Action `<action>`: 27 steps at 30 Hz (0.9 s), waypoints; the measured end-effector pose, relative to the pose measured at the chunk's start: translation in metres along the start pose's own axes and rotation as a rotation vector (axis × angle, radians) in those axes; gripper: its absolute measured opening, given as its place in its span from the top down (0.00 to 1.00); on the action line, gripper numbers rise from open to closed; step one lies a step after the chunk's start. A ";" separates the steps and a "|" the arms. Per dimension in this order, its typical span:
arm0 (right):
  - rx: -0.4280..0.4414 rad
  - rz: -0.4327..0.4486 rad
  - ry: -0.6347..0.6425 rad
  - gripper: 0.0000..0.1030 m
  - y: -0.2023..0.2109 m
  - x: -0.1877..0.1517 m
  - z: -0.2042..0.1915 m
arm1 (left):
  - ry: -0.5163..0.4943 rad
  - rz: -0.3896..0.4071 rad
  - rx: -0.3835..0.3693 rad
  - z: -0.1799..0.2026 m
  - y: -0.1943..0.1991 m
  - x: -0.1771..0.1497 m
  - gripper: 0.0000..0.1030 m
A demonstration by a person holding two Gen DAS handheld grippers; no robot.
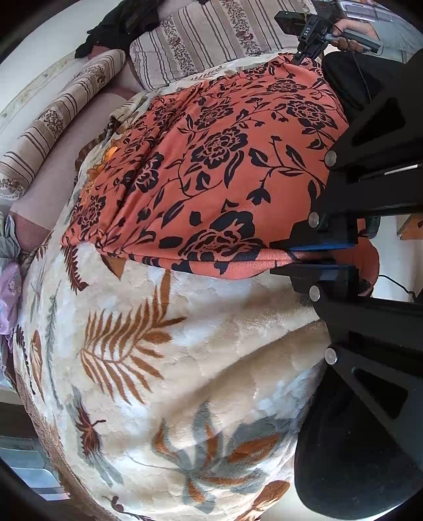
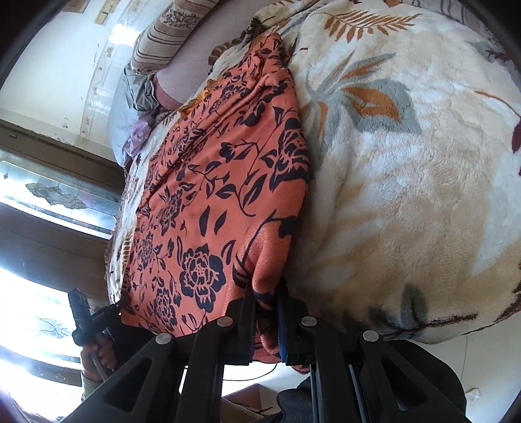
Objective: Fold small clothes
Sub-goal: 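Hold the hem with both grippers, ready to fold it toward the collar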
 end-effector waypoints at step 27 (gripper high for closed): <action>-0.064 -0.082 0.036 0.72 -0.017 0.019 0.005 | -0.017 -0.045 -0.024 0.011 -0.039 0.028 0.94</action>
Point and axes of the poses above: each gripper's, at about its wrist camera, not at the fingertips, and y roughly against the way its jaws point, z to its right, x to its top, the point moved 4 cm from there along -y, roughly the way its jaws point, and after that the axes turned 7 degrees about y, right-handed, at the moved point
